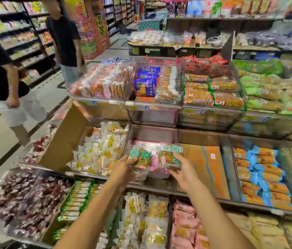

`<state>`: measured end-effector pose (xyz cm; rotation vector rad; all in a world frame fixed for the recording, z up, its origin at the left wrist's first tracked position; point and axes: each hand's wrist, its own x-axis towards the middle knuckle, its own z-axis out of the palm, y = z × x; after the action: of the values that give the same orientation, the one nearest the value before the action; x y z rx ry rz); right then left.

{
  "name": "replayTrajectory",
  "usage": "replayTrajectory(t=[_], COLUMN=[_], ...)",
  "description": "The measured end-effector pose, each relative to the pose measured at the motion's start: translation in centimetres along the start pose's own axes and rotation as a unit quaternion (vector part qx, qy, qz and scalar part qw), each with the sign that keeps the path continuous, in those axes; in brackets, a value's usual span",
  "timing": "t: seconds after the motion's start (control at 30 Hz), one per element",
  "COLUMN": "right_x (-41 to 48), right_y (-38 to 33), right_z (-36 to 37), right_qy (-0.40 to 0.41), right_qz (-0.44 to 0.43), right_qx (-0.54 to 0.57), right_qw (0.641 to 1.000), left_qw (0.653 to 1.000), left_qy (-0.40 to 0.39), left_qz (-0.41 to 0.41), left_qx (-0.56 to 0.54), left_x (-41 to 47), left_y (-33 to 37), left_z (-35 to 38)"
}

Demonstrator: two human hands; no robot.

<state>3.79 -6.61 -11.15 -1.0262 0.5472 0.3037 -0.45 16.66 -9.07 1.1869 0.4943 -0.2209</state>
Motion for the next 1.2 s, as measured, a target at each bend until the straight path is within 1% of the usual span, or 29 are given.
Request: replayTrajectory(t=[0.17,0.3,0.43,0.63,0.8,0.9,1.0,1.03,1.1,1.2], right_x=[-0.1,0.0,1.3,2.8,3.5,3.2,3.9,4.1,3.5,3.3], right_y=[1.4,1.7,1.9,2.5,3.0,3.4,4.2,4.4,3.9,3.5], right_z=[-0.8,-1.6,-2.7,-3.3,-4.1,-4.2,-4.1,-4.2,-3.9,-4.1], right_qy=[0.076,0.109,0.148,0.151,0.149,0.149,0.172,0.167,0.161,0.167], right_qz=[-0.055,-0.080,-0.115,-0.123,-0.129,-0.131,-0.135,-0.127,-0.117,-0.112], right_qx=[0.011,0.006,-0.021,-0.038,-0.071,-0.066,-0.100,-0.101,-0.093,-0.111], right_qw=[0.995,0.991,0.982,0.980,0.978,0.978,0.971,0.973,0.976,0.973], left_qw=[0.999,0.998,0.996,0.993,0.992,0.991,0.989,0.989,0.990,0.987], left_qy=[-0.014,-0.017,0.004,0.041,0.031,0.031,0.002,-0.016,-0.027,-0.048], left_qz=[-0.001,0.019,0.028,0.023,0.038,0.033,0.016,0.012,-0.005,-0.049], left_qx=[0.045,0.063,0.080,0.106,0.118,0.129,0.147,0.146,0.141,0.147], left_x=[2.5,3.3,3.9,5.2,6.2,6.7,6.9,6.9,7.1,7.5], left_y=[-0.5,-1.2,-1.8,-2.3,-2.5,-2.7,-2.9,-3.0,-3.3,-3.4], left_z=[-0.6,-0.3,0.3,1.4,1.6,1.3,1.6,1.8,2.2,2.7])
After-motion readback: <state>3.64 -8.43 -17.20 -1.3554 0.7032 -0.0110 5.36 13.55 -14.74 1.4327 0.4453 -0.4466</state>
